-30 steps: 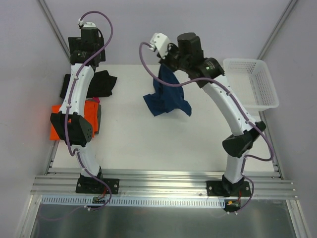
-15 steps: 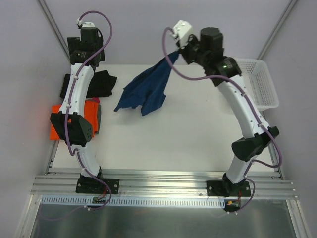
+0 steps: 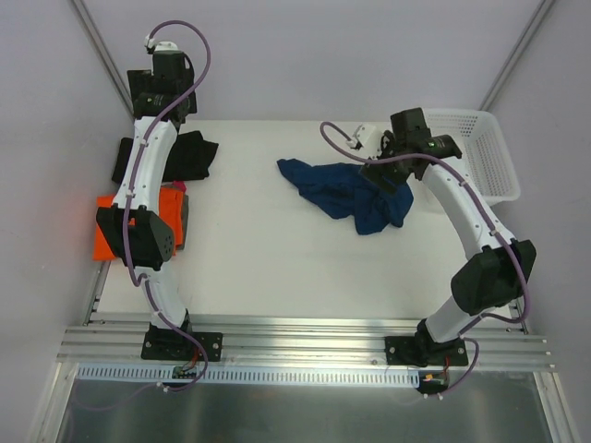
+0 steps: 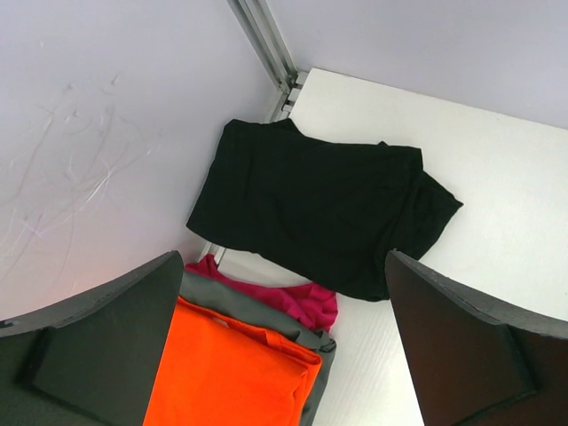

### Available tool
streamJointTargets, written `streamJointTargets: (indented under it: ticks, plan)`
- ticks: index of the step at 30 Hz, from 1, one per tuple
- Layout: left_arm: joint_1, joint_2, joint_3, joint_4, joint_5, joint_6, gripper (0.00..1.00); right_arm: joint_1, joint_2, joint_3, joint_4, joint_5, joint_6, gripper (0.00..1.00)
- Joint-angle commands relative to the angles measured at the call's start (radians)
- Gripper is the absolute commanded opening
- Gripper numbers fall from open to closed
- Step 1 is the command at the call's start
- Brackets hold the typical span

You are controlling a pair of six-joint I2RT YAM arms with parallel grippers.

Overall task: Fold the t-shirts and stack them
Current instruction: Flatten the tshirt out

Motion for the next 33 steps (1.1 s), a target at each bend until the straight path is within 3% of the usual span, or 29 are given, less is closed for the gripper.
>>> streamJointTargets:
  ticks: [1, 6, 11, 15, 23, 33]
  plan:
    - [-0.006, -0.025, 0.018, 0.0, -0.017, -0.006, 0.99, 0.027, -0.027, 0.057, -0.026, -0.061, -0.008, 0.77]
    - [-0.006, -0.037, -0.012, 0.0, -0.014, -0.008, 0.99, 0.099, 0.066, 0.216, 0.002, -0.092, 0.034, 0.73]
    - [-0.012, -0.049, -0.04, 0.001, 0.006, 0.005, 0.99, 0.135, 0.203, 0.27, 0.059, -0.087, 0.035, 0.68]
    - [-0.016, -0.067, -0.075, 0.0, 0.017, 0.008, 0.99, 0.127, 0.416, 0.43, 0.074, -0.092, 0.061, 0.69]
    - [-0.018, -0.094, -0.121, 0.0, 0.006, 0.02, 0.99, 0.19, 0.631, 0.655, 0.172, -0.029, 0.078, 0.72]
    - [-0.018, -0.084, -0.118, 0.0, 0.012, 0.023, 0.99, 0.318, 0.674, 0.648, 0.224, -0.09, 0.083, 0.74]
